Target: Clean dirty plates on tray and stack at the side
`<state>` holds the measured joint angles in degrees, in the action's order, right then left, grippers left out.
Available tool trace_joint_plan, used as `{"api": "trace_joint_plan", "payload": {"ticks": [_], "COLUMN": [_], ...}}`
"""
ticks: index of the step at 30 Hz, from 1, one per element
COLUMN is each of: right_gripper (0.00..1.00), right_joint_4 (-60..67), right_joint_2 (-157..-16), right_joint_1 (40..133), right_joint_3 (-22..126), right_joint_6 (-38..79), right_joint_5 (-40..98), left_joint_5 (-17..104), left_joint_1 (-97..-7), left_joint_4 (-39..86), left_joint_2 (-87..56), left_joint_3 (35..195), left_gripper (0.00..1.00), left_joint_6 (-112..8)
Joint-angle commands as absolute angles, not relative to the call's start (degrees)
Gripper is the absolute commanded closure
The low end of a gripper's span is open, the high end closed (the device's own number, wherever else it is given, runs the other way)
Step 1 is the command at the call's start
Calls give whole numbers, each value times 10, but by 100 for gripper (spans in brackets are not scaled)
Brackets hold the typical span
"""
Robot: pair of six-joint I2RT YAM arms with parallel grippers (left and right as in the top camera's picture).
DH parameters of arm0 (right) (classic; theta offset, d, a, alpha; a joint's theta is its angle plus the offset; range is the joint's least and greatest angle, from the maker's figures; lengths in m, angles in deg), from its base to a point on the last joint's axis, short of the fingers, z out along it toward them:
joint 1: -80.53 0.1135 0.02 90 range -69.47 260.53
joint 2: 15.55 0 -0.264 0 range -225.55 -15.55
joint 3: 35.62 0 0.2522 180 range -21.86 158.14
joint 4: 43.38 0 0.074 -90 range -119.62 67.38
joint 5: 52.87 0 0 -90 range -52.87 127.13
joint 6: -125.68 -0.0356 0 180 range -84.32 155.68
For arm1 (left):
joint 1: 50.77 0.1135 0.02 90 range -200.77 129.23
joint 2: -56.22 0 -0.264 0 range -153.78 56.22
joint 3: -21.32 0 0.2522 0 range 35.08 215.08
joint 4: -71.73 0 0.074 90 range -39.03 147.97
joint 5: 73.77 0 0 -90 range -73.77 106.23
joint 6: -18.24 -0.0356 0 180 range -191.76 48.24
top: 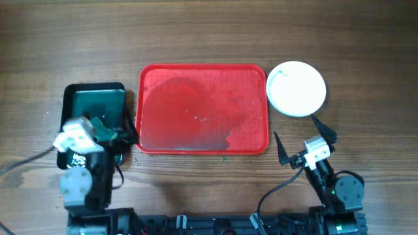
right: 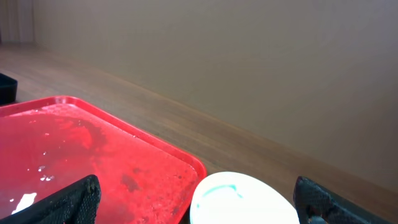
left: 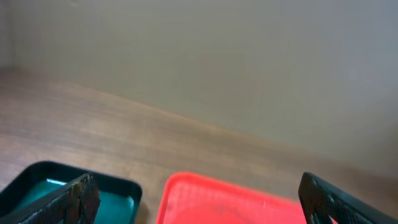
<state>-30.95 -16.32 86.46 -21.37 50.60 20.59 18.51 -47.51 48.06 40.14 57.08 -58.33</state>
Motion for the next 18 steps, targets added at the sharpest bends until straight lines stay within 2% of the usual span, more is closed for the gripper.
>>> {"api": "trace_joint_plan", "payload": {"ticks": [1, 9, 18], "right_gripper": [0, 0, 0], "right_joint_4": [-311, -311, -311], "right_joint_2": [-158, -158, -158], "right_joint_1": [862, 862, 862], "right_joint_3": [-215, -215, -215], "right_joint_6": [511, 511, 511], "right_joint_5": [195, 195, 195], "left_joint_5": [243, 228, 228], "left_joint_1": [-479, -485, -493], "left_joint_4": [502, 500, 502], "left_joint_2": [484, 560, 561], "left_joint_3": [487, 386, 372], "left_gripper": [0, 0, 0], "left_joint_6": [-672, -720, -720]}}
